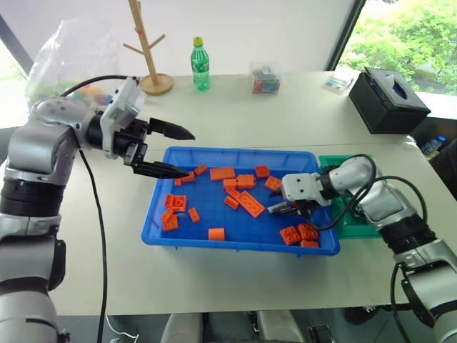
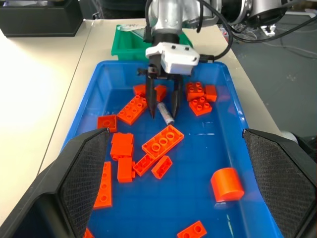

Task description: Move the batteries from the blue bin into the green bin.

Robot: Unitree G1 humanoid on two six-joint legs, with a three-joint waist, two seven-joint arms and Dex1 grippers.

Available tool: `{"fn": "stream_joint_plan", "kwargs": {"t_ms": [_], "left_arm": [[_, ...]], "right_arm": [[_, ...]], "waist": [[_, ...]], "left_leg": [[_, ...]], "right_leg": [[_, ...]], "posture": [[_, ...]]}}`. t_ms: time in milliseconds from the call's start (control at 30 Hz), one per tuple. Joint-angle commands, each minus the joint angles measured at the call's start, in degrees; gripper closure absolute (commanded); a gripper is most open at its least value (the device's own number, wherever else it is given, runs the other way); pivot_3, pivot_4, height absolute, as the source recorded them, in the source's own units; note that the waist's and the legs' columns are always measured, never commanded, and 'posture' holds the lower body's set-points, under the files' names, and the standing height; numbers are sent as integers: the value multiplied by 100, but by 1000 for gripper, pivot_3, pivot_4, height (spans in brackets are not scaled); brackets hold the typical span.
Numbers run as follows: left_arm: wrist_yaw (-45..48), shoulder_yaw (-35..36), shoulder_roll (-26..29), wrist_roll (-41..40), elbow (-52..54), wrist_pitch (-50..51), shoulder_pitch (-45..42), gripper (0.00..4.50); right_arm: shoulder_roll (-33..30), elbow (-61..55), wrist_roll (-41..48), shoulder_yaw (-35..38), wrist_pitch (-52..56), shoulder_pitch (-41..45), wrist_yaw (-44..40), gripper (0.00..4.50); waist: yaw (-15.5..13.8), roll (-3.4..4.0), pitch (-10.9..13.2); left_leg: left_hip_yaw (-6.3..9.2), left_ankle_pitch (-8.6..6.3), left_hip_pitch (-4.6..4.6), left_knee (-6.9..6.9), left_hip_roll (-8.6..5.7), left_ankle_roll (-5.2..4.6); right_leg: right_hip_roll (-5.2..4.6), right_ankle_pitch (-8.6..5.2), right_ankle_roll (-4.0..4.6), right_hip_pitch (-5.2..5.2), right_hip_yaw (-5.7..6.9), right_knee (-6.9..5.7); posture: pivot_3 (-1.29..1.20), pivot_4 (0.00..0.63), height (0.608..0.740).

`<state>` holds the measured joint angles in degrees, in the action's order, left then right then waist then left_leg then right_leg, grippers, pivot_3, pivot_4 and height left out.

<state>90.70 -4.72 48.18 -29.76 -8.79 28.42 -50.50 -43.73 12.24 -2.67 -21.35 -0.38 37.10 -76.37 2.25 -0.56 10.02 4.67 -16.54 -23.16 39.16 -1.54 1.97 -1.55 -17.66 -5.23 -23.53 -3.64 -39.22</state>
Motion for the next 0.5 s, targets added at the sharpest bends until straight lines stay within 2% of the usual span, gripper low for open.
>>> {"fn": "stream_joint_plan", "kwargs": {"t_ms": [33,200,367,500], "left_arm": [[-12,198,55,-32,106,-30,-132,0],[-23,203,55,-30,112,-33,-130,0],[-20,201,62,-36,125,-27,-123,0],[-11,181,33,-8,79,-79,-114,0]], "right_arm": [[-89,-42,-112,15,45,-96,-40,4388],[-190,-775,353,361,669,-94,-186,4448],[-471,-1433,802,1071,1693,346,-23,4448],[-1215,-1538,977,1898,2180,317,126,4448]], "waist": [[7,0,0],[1,1,0],[21,4,3],[-18,4,2]], "left_leg": [[0,0,1,0,0,0],[1,0,7,0,0,0],[1,0,4,-1,0,0],[4,0,4,-4,1,0]], "right_leg": [[0,0,0,0,0,0],[0,0,0,7,0,0],[0,0,0,2,0,-1],[0,0,0,1,-1,-1]], "posture": [[0,150,736],[0,150,736],[0,150,736],[0,150,736]]}}
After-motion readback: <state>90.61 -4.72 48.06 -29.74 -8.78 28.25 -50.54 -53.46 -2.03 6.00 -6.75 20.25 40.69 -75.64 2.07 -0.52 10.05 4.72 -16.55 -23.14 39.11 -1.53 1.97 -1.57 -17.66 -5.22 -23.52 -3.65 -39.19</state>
